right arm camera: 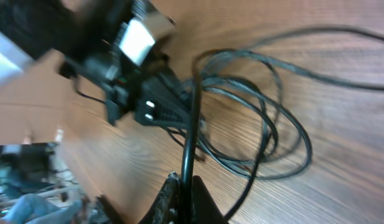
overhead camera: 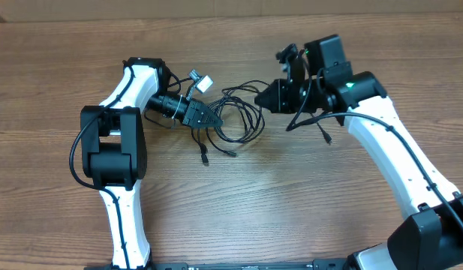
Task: Untangle cables
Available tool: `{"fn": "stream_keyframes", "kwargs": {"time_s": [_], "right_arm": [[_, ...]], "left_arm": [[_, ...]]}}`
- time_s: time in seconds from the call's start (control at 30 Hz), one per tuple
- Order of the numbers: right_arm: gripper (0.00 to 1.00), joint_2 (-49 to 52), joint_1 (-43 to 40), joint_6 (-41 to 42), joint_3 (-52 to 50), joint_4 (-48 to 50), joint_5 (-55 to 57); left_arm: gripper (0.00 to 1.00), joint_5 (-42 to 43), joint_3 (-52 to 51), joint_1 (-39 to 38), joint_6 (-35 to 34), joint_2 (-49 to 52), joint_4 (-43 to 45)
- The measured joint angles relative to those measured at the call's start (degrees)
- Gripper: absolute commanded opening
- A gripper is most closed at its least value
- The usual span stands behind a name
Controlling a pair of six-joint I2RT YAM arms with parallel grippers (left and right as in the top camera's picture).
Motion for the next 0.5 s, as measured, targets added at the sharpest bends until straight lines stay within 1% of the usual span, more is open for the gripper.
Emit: {"fn": "stream_keyframes", "kwargs": {"time_s": [0.2, 0.3, 0.43, 0.5], "right_arm": [[0.04, -1.0, -4.6, 0.1, 0.8, 0.3, -8.5], [0.04, -1.2, -6.2, 0.9, 0.8, 0.5, -10.8], [0.04, -1.2, -6.8, 3.5, 0.8, 1.8, -11.0], [0.04, -1.2, -6.8, 5.4, 0.8, 2.6, -9.0]], "left_arm": [[0.04, 0.0, 0.0, 0.0, 0.0, 0.0, 0.0], [0.04, 0.1, 0.0, 0.0, 0.0, 0.0, 0.0], [0.04, 0.2, 0.0, 0.0, 0.0, 0.0, 0.0], [0.04, 0.2, 0.0, 0.0, 0.0, 0.0, 0.0]]}}
